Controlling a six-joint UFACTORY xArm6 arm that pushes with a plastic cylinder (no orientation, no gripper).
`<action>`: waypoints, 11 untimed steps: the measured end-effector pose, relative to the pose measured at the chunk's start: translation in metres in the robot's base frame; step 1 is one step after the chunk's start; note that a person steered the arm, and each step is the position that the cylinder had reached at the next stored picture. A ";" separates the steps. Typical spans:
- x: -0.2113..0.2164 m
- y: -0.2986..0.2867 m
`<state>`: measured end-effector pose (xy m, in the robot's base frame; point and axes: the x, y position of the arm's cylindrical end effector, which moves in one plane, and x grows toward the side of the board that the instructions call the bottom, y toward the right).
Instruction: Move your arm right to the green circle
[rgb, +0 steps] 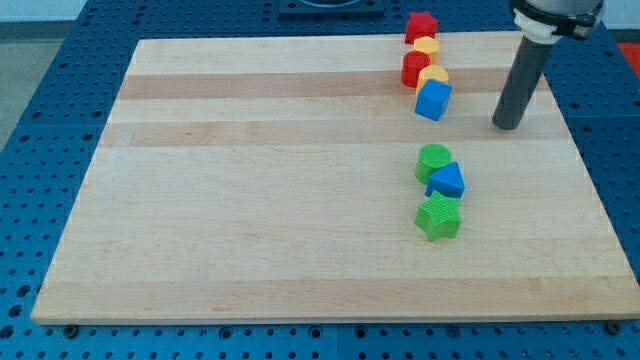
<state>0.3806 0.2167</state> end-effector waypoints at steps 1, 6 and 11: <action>0.000 -0.017; 0.057 -0.031; 0.055 -0.049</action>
